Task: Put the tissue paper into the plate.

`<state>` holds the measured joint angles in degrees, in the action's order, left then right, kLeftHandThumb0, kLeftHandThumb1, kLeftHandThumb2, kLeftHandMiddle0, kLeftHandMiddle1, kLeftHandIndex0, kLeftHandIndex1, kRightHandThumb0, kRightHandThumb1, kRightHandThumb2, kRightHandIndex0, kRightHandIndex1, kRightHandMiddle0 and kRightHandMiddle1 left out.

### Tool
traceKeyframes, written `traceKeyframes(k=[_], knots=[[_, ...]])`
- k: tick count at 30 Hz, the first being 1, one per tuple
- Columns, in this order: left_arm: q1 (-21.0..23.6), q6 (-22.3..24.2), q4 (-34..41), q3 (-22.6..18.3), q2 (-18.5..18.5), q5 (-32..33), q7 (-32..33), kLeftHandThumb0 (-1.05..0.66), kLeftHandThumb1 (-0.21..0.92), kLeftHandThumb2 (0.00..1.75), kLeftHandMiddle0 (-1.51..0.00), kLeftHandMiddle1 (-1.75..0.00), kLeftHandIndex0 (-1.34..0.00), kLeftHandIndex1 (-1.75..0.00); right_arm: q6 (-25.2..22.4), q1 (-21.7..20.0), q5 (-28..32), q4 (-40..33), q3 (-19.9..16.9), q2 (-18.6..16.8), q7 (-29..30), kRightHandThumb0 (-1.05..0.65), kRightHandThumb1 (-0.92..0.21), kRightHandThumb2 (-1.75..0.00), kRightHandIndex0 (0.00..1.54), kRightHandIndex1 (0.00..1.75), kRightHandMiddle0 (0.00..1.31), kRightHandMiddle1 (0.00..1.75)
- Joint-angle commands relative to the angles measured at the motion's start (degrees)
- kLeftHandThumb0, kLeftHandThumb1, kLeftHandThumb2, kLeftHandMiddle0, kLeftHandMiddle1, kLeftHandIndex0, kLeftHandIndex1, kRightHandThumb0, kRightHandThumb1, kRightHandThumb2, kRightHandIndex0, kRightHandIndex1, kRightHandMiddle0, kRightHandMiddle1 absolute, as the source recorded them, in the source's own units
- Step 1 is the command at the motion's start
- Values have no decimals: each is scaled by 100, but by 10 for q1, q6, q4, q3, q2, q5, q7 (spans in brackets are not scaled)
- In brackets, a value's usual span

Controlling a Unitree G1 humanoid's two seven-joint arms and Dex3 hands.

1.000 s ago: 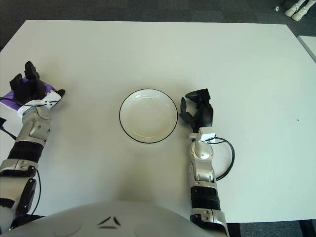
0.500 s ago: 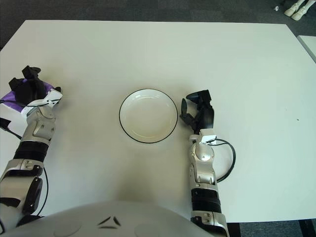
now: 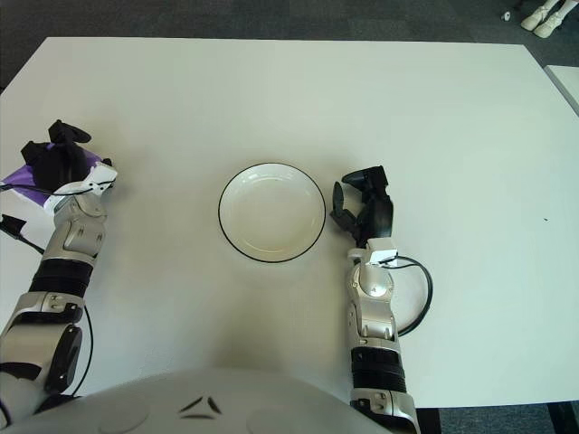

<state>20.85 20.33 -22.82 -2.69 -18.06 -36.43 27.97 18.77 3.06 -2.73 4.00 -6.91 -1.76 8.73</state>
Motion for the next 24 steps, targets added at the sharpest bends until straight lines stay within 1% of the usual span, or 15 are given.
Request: traceKeyframes(k=[1,12,18,24], knots=[[-70,19,-54,25,61,41,-34,1,10,156,-77,-175,-54,-172,-26,32,11,26,-5,-2,-3,-37,-73,-80,67,122,31,175],[-69,13,-59,25,65,43,-24,0,12,154,-77,-170,-52,-175,-34,31,7,25,-8,0,-1,-37,-73,-79,68,122,30,175],[-66,-26,-74,19,67,53,-4,0,9,156,-77,-170,-57,-175,-34,30,-1,26,-9,-1,7,-37,-75,-78,66,123,29,175],[-67,-90,-92,19,64,66,18,0,9,157,-77,-170,-58,-175,-31,29,-2,28,-8,-1,10,-37,-76,-76,66,124,29,175]])
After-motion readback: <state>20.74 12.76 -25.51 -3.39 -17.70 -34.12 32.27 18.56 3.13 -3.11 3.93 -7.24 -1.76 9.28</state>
